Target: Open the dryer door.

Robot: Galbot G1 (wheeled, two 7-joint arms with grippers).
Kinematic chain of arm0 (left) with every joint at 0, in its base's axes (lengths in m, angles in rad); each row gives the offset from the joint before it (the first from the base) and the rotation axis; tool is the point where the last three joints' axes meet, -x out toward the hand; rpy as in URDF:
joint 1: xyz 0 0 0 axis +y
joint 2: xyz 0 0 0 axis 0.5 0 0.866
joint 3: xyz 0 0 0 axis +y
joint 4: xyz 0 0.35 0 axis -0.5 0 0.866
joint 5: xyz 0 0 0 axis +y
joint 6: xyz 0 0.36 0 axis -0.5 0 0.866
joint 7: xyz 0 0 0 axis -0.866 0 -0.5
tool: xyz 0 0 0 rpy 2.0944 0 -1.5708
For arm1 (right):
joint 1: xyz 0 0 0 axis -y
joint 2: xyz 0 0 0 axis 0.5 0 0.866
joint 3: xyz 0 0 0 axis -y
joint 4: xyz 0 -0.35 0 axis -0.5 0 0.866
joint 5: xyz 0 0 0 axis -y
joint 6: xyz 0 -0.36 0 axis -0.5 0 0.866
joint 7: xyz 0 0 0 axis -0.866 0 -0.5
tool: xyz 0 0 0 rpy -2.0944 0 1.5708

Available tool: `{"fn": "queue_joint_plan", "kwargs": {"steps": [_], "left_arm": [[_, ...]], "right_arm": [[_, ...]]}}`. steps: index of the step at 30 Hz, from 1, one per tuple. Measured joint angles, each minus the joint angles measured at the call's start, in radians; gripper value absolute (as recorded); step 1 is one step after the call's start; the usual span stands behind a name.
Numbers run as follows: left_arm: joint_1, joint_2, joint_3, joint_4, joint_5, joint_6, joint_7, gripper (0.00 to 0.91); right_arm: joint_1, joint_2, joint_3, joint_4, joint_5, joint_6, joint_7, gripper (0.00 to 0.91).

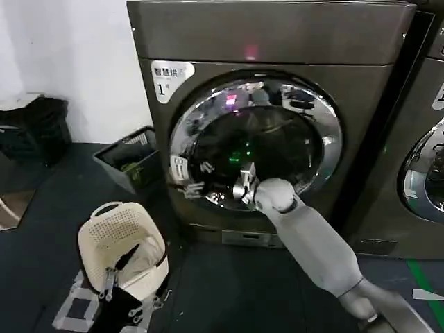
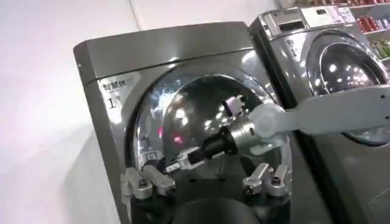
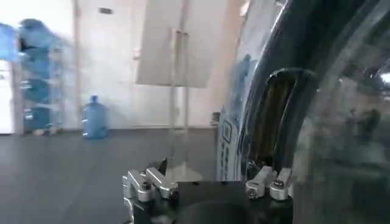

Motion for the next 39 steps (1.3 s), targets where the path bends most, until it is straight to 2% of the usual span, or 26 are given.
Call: {"fn": "queue_joint_plan", "kwargs": {"steps": [7,16,23,31,39], "left_arm": [[0.003,0.030,-0.031,-0.024,-0.096,0.075,0.030,0.907],[-0.049,0.095,-0.095,-0.001,-0.219,0.181,0.024,0.907],[-0.159,0.185,-0.127,0.046,-0.299,0.266,-0.007,0.907],[-0.295,0.280,-0.121,0.105,-0.393,0.314,-0.024,0.907],[-0.429,0.346,-0.087,0.183,-0.431,0.343,-0.063,0.907]], "right_arm": [[0.004,-0.024,-0.002,0.008,0.052,-0.005,-0.091,0.907],[0.008,-0.061,-0.007,0.035,0.097,0.001,-0.189,0.907],[0.002,-0.104,-0.016,0.060,0.141,0.037,-0.278,0.907],[-0.017,-0.149,-0.009,0.090,0.160,0.062,-0.381,0.907],[-0.039,-0.195,-0.006,0.109,0.176,0.062,-0.502,0.907]]}}
